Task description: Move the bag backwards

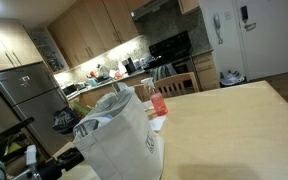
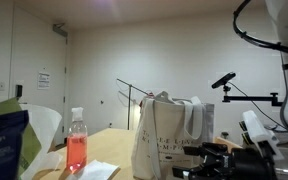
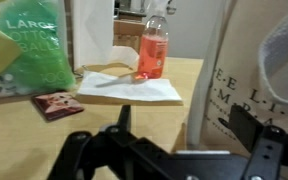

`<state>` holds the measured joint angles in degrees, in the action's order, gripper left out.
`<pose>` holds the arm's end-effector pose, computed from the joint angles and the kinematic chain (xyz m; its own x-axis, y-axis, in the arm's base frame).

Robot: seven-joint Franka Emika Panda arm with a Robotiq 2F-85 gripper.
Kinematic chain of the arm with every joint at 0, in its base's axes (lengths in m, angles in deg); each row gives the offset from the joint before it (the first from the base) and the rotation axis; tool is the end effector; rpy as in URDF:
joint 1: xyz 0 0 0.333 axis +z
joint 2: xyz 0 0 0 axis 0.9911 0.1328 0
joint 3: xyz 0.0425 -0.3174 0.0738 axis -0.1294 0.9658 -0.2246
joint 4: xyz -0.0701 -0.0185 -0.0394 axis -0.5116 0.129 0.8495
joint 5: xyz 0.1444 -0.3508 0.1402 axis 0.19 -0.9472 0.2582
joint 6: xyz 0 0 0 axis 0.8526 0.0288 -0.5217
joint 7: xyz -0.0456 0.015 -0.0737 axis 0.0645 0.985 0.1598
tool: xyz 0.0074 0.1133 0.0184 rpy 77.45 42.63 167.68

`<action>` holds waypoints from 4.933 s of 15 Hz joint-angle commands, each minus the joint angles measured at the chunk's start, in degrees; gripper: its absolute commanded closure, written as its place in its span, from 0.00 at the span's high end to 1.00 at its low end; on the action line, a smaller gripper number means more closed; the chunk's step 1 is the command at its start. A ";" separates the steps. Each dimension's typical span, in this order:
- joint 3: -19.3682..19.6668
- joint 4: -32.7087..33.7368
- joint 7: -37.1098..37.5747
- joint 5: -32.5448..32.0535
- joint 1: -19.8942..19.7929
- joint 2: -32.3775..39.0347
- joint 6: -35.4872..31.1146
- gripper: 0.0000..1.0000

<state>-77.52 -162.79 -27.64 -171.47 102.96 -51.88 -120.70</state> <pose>0.3113 0.1777 0.0960 -0.1543 -0.1528 -0.9761 -0.0081 0.9881 -0.1534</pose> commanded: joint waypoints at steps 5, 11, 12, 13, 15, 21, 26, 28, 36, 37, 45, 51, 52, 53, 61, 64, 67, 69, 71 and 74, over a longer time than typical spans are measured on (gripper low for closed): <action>-1.23 -1.86 5.21 -6.90 -3.36 -20.26 -19.68 1.00; -0.53 -0.76 -0.14 -4.42 -2.99 -28.46 -26.43 1.00; -0.43 -0.75 -1.47 -3.48 -3.07 -29.44 -25.90 1.00; -0.35 -1.01 -3.14 -2.02 -3.16 -30.21 -24.78 1.00; 0.11 -1.03 -5.13 0.36 -3.57 -31.17 -24.31 1.00; 1.48 -0.03 -4.37 0.15 -4.76 -29.98 -24.16 1.00; 1.40 1.26 -3.57 -1.64 -4.63 -28.01 -26.03 1.00; 1.43 1.55 -5.09 -0.17 -4.74 -27.21 -25.27 1.00; 0.84 -0.61 -8.15 5.41 -4.13 -29.86 -21.76 1.00; 0.85 -1.07 -8.26 6.11 -4.17 -30.52 -21.31 1.00; 3.66 2.27 -5.16 2.80 -6.85 -25.79 -23.70 1.00; 4.51 5.31 -2.35 -1.63 -7.64 -21.56 -25.84 0.99; 4.52 5.80 -2.05 -2.36 -7.62 -21.23 -26.16 0.74; 4.53 6.14 -1.74 -2.92 -7.62 -20.97 -26.39 0.74; 4.35 6.79 -0.23 -4.89 -7.44 -21.20 -26.28 0.16; 4.14 6.46 0.70 -5.05 -7.26 -21.69 -25.93 0.00; 3.91 6.12 2.03 -5.03 -7.11 -22.59 -25.45 0.01; 3.71 5.66 2.66 -5.10 -6.91 -23.49 -24.63 0.01; 3.59 5.38 3.35 -5.57 -6.83 -24.71 -24.27 0.01; 3.59 5.72 4.89 -7.75 -6.79 -26.30 -24.09 0.01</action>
<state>-73.62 -156.69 -25.46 -176.47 96.28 -74.59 -145.34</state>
